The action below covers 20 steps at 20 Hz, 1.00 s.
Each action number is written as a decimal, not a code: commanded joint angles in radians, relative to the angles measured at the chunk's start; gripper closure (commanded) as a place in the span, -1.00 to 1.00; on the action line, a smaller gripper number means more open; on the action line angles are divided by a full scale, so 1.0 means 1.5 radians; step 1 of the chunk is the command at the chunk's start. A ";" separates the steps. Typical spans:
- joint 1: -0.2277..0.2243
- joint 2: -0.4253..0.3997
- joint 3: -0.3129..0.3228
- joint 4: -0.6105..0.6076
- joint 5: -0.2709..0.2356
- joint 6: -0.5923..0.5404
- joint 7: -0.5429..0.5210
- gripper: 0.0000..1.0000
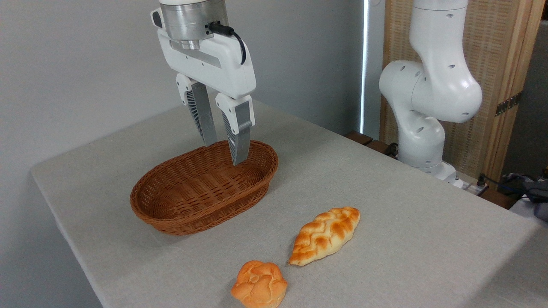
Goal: Put bread into the basket
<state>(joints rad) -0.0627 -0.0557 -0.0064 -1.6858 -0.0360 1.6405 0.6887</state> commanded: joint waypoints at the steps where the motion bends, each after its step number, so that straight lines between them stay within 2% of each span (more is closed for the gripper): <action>1: 0.000 -0.015 0.003 -0.015 -0.014 0.015 0.006 -1.00; 16: 0.001 -0.020 0.005 -0.015 -0.014 0.007 0.000 -1.00; 20: 0.004 -0.052 0.015 -0.038 -0.007 0.005 0.001 -1.00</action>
<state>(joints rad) -0.0578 -0.0732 -0.0034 -1.6878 -0.0394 1.6405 0.6876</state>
